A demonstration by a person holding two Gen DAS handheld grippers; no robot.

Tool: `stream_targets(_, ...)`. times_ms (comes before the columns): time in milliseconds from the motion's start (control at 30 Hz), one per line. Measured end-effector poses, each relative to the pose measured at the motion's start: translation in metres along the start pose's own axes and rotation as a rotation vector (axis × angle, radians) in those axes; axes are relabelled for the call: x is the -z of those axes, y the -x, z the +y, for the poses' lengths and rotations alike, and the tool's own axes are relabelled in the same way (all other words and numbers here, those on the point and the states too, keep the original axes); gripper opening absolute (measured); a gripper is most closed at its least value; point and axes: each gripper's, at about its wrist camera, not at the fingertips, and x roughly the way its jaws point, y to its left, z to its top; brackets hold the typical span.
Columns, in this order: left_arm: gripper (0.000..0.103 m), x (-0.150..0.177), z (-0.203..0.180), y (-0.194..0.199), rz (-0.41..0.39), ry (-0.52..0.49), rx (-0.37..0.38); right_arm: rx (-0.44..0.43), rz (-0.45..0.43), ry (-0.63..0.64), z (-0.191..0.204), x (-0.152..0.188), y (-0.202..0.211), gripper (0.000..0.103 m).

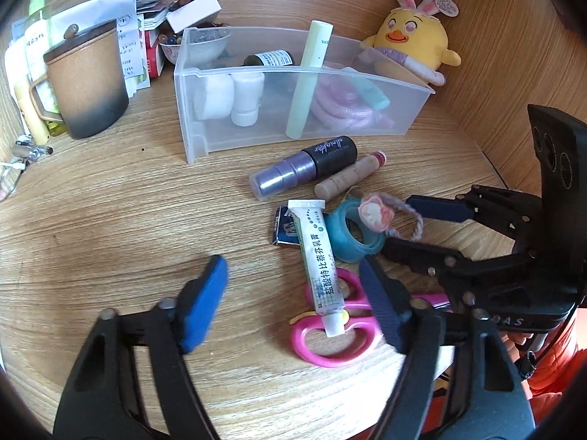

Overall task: Organize objects
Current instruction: 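Move both grippers back toward the remaining items on the desk, then grasp white ointment tube with left gripper while right grasps pink rope bracelet, then carry tube and bracelet into the clear box and open both grippers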

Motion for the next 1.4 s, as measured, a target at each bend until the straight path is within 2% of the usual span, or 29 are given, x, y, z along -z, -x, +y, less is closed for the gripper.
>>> stream_targets(33,0.062,0.000,-0.001,0.000,-0.004,-0.004,-0.004,-0.001,-0.003,-0.003,-0.001,0.000,0.001,0.035)
stream_targets(100,0.053,0.001,-0.002,0.000,-0.013,-0.009,-0.013,-0.001,-0.005,-0.013,-0.002,-0.001,0.001,0.022)
stream_targets(200,0.038,0.001,-0.002,0.001,-0.019,-0.013,-0.021,-0.005,-0.012,-0.031,-0.004,0.000,0.002,0.012)
stream_targets(300,0.027,0.002,-0.001,0.002,-0.024,-0.010,-0.016,-0.004,-0.020,-0.053,-0.007,0.001,0.005,0.010)
stream_targets(333,0.021,0.002,-0.002,0.002,-0.028,-0.009,-0.025,-0.003,-0.025,-0.062,-0.008,0.001,0.007,0.010)
stream_targets(400,0.016,0.001,-0.005,0.005,-0.041,-0.025,-0.062,0.005,-0.036,-0.073,-0.010,0.002,0.010,0.009)
stream_targets(867,0.016,-0.018,0.001,0.030,-0.134,-0.003,-0.083,0.055,-0.139,-0.122,-0.029,-0.005,0.043,0.004)
stream_targets(1000,0.016,-0.029,0.003,0.038,-0.173,0.005,-0.087,0.035,-0.118,-0.125,-0.033,-0.009,0.044,0.005)
stream_targets(1033,0.016,-0.031,0.003,0.039,-0.181,0.007,-0.088,0.027,-0.105,-0.124,-0.033,-0.010,0.042,0.006)
stream_targets(1167,0.016,-0.044,0.005,0.044,-0.211,0.014,-0.094,0.026,-0.070,-0.109,-0.027,-0.011,0.029,0.025)
stream_targets(1333,0.016,-0.061,0.010,0.048,-0.239,0.018,-0.107,0.036,-0.011,-0.084,-0.023,-0.013,0.006,0.027)
stream_targets(1400,0.016,-0.069,0.013,0.048,-0.250,0.019,-0.118,0.049,-0.008,-0.085,-0.025,-0.013,0.004,0.031)
